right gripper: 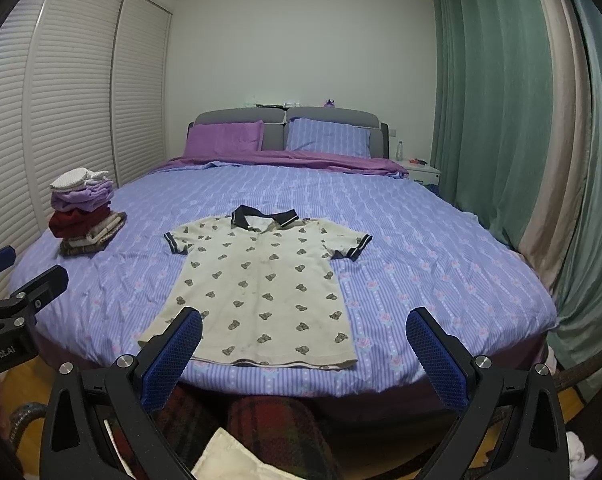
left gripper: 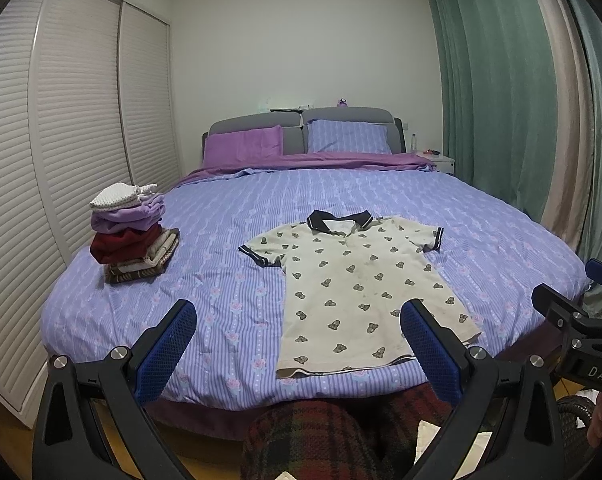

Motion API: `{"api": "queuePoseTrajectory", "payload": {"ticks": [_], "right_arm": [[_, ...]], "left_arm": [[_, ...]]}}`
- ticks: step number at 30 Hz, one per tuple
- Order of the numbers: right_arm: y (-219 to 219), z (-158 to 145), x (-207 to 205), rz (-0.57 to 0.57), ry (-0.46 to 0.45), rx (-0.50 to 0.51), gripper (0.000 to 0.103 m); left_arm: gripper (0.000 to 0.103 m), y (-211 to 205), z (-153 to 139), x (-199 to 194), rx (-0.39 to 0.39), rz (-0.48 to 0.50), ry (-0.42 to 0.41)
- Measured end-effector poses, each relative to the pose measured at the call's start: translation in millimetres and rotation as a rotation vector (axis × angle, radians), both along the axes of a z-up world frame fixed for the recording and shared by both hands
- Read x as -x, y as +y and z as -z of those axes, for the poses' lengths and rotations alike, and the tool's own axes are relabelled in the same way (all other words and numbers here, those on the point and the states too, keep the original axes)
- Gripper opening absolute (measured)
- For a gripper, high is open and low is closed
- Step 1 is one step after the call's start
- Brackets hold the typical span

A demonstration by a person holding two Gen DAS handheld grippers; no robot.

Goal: Fold small clothes

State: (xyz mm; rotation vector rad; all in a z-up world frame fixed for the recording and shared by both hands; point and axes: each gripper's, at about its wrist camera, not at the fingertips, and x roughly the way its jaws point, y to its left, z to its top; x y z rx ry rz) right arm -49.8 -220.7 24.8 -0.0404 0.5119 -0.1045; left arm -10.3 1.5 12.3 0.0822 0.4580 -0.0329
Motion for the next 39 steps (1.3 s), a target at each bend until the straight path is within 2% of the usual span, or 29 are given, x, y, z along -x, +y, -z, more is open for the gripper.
{"api": "queuePoseTrajectory", "payload": {"ticks": [39], "right_arm": [[-4.1,-3.6,6.6,0.01,-0.017,-0.008,0.103]], "left_arm": [[0.103,-0.3,-5.4,5.3,-0.005,-0.003,-0.033]]}}
